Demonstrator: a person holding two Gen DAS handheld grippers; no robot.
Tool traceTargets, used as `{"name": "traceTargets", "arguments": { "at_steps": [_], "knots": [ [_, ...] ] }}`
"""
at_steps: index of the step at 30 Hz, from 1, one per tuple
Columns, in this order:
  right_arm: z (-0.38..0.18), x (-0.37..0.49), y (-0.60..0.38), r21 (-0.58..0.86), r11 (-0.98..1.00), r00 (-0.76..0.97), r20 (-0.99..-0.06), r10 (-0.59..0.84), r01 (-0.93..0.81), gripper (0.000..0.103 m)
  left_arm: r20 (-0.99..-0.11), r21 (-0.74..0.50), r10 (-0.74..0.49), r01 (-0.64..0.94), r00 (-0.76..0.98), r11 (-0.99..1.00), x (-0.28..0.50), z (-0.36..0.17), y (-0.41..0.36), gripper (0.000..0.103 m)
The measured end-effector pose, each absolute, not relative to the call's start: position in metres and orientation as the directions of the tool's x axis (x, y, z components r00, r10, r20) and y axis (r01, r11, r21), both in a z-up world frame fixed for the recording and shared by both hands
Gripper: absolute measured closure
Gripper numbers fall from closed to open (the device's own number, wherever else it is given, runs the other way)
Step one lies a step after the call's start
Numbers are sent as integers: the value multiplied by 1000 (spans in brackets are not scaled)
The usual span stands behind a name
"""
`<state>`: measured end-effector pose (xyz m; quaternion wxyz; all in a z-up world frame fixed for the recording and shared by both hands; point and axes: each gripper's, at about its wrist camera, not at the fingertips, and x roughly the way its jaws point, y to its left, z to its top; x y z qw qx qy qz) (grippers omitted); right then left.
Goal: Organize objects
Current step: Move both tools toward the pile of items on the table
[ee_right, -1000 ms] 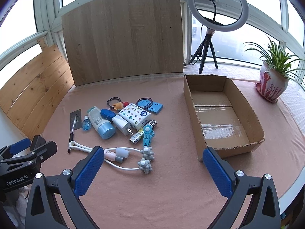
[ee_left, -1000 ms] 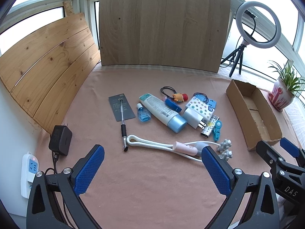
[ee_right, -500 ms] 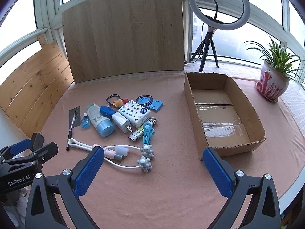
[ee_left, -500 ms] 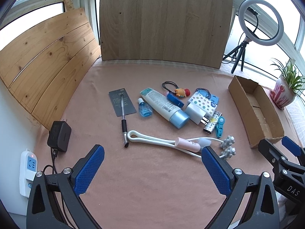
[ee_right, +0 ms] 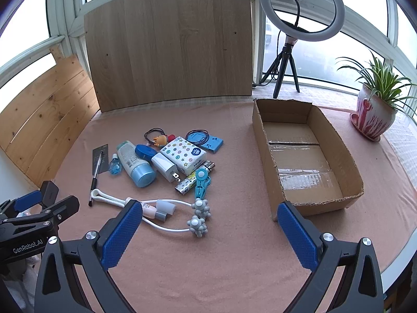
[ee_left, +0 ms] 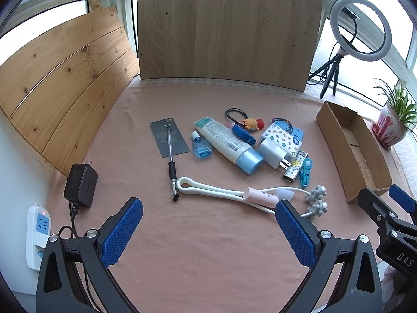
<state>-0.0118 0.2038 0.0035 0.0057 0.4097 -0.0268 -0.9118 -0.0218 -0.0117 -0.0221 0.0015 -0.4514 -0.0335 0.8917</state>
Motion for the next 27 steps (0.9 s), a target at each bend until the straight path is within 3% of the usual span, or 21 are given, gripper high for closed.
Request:
{"name": "traceTargets", "arguments": {
  "at_steps": [22,27],
  "knots": [
    [-3,-17,205,80,-997,-646,-760,-63,4,1,-827,-73,29,55,-562,-996,-21,-38,-23,0],
    [-6,-17,204,89,-996,-633,-770,-78,15,7,-829,-80,34,58,-558,-995,-20,-41,-25,0]
  ]
}}
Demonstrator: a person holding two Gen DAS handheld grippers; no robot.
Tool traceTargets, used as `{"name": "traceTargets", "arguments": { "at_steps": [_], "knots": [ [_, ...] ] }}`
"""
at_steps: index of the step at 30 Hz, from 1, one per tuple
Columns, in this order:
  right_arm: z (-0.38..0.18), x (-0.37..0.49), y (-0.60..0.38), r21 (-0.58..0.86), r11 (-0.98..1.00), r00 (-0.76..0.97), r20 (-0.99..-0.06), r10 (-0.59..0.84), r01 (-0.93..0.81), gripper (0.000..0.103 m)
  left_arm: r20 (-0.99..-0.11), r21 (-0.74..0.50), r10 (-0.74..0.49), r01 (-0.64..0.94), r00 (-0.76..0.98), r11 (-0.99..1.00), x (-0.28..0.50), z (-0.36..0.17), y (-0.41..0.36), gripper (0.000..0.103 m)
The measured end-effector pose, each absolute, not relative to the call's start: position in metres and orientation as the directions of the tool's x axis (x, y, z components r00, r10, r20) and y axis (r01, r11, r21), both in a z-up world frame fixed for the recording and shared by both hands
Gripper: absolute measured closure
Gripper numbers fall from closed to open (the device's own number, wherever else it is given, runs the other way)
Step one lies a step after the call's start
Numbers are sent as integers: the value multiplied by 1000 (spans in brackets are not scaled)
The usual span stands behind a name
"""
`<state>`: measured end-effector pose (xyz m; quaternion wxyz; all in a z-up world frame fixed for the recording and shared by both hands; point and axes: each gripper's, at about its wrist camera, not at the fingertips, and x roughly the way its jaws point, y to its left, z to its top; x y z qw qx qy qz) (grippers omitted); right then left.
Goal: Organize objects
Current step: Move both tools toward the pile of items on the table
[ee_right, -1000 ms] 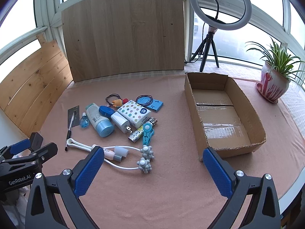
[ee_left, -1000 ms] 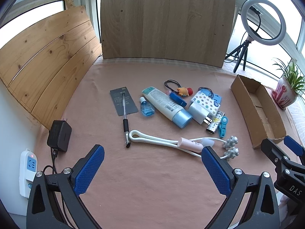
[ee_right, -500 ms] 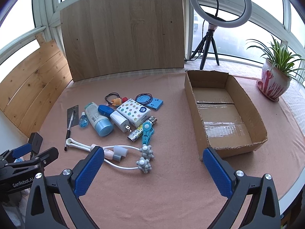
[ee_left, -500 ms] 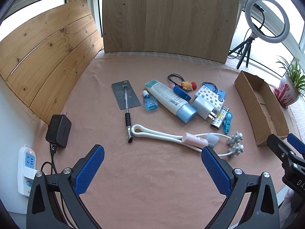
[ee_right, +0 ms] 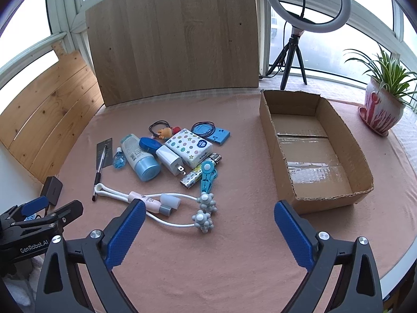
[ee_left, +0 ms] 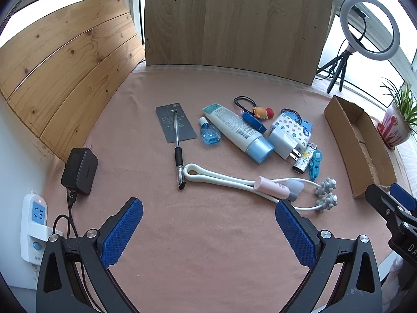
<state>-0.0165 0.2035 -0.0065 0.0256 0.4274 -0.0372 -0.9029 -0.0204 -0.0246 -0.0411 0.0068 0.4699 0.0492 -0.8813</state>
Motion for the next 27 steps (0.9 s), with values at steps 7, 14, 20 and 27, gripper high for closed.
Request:
{"name": "traceTargets", "arguments": {
  "at_steps": [7,14,20,27],
  "knots": [
    [-12,-17,206,108,-994,-614,-784,-93,12,13,-830,-83,38,55,-556,-995,-21,-43,-23,0],
    [-14,-18,207,118,-993,-603,-791,-104,16,19,-833,-83,48,39,-551,-996,-24,-45,-17,0],
    [-17,-21,208,124,-992,-594,-796,-112,21,26,-835,-86,60,21,-548,-996,-28,-48,-12,0],
    [-22,-25,208,127,-992,-582,-805,-115,20,29,-839,-80,73,-10,-540,-997,-35,-54,-3,0]
  ]
}}
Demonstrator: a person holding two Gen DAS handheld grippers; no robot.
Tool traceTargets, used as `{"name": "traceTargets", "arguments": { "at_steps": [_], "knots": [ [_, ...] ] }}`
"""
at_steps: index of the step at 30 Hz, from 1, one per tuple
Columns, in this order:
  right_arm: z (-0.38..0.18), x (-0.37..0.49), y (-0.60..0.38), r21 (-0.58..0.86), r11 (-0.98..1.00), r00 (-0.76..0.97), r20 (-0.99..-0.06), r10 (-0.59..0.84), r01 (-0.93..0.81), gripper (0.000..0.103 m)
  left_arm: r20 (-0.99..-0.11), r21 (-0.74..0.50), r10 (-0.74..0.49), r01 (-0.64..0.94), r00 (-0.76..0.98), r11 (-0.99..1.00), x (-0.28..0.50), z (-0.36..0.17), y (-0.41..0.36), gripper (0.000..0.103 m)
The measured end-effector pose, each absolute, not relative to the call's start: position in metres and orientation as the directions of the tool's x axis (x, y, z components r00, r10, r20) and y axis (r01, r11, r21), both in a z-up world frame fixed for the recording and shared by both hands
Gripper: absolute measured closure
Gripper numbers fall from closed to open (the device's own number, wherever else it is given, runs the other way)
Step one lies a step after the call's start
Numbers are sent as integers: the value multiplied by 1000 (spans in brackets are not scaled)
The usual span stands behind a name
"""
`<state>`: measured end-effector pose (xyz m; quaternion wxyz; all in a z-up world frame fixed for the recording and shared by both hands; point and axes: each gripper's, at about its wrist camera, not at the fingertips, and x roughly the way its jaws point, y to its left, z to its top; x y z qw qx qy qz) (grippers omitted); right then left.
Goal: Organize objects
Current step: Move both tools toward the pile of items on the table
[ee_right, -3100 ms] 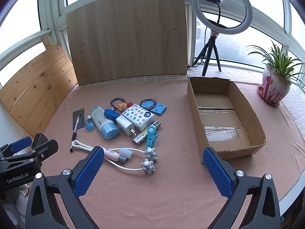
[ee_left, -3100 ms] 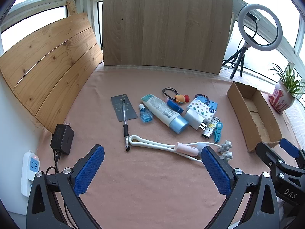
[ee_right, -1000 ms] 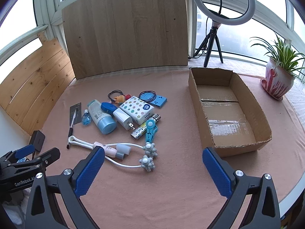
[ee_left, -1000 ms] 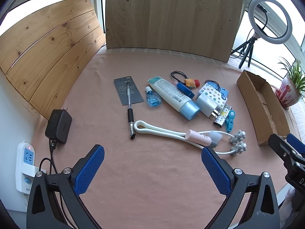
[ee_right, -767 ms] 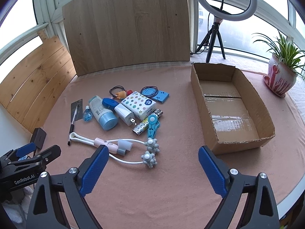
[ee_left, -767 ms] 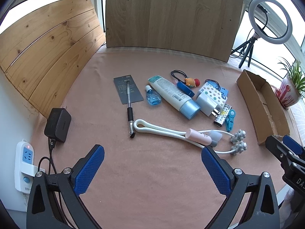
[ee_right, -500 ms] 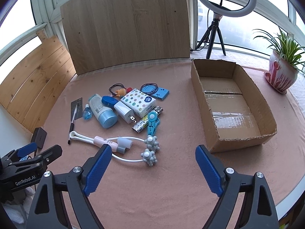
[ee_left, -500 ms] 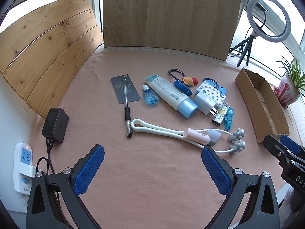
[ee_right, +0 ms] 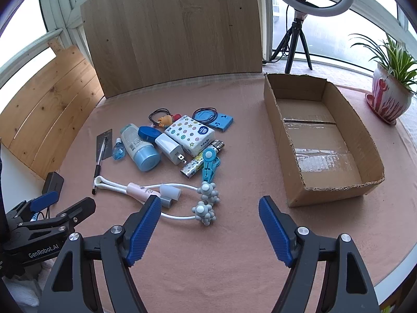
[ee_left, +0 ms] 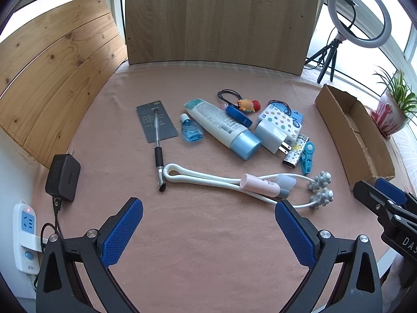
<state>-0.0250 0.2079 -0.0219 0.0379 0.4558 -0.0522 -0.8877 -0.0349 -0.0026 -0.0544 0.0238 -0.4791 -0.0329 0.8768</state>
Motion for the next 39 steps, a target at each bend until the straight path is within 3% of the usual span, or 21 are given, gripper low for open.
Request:
{"name": "traceTargets", "arguments": {
  "at_steps": [27,31,39],
  "knots": [
    [-27,-47,214,121,-992,-559,-820,-120,35,29,-848,-52,99,-105,-521,-993,-58,-70,32,1],
    [-32,-63,219,154,-987,-529,-835,-152,41,29,-862,-56,116,-136,-494,-989,-69,-82,39,5],
    [-49,-99,227,227,-973,-431,-875,-220,37,46,-878,-63,154,-210,-454,-976,-82,-102,59,12]
  ]
}}
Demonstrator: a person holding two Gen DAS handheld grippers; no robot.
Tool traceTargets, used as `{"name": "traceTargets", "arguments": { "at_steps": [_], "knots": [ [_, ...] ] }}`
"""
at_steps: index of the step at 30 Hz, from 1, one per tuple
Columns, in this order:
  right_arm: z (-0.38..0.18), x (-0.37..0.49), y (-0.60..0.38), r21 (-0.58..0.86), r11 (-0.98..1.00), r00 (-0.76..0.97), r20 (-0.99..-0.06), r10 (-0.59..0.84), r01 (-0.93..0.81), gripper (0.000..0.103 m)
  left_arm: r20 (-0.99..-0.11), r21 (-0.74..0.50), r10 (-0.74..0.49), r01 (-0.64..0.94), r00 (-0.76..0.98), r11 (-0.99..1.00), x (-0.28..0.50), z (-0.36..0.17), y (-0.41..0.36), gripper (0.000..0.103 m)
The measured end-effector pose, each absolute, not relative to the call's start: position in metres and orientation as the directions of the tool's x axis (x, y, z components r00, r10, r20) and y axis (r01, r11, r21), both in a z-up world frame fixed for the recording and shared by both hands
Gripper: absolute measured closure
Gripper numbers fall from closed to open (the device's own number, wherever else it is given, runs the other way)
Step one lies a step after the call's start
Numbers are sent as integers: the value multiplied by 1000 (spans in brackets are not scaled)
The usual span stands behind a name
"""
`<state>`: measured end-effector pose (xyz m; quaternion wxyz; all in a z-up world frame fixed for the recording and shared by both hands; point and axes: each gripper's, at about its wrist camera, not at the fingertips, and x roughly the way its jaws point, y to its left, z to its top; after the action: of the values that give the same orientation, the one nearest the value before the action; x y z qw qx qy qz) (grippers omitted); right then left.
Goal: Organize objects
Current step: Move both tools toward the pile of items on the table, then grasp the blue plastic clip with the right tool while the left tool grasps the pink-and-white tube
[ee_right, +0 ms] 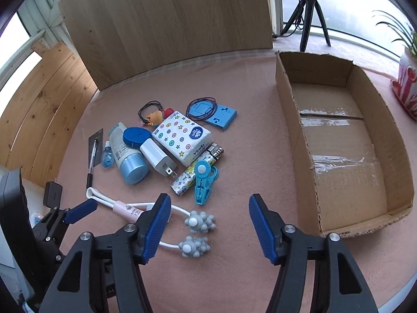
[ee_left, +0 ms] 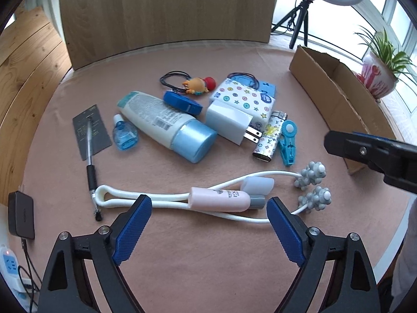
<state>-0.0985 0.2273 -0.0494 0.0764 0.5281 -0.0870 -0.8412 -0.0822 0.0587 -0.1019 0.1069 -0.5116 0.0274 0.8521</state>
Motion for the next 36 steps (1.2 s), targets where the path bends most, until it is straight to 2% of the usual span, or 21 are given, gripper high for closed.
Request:
{"name": "traceTargets", "arguments": {
  "at_steps": [6,25,27,28,29,36],
  "knots": [
    [-65,-116,224,298,-954,-358,-887,-292,40,50,-892,-46,141,-225,-429,-973,-90,-115,67,14],
    [-97,-142,211,214,-977,-297,-931,-212,27,50,-883,-1,139,-292,-449,-956,-94,-125,81,15],
    [-97,-143,211,205,-978,-303,-931,-203,28,54,-876,39,115,-306,-469,-951,-92,-127,84,21],
    [-98,-143,211,200,-979,-302,-932,-199,29,61,-872,43,117,-311,-475,-949,-91,-126,84,26],
    [-99,-144,211,200,-979,-299,-933,-200,29,66,-872,40,120,-314,-475,-948,-90,-125,84,26],
    [-107,-146,210,226,-974,-275,-934,-226,32,82,-872,-17,152,-282,-465,-959,-92,-121,72,27]
  ]
}}
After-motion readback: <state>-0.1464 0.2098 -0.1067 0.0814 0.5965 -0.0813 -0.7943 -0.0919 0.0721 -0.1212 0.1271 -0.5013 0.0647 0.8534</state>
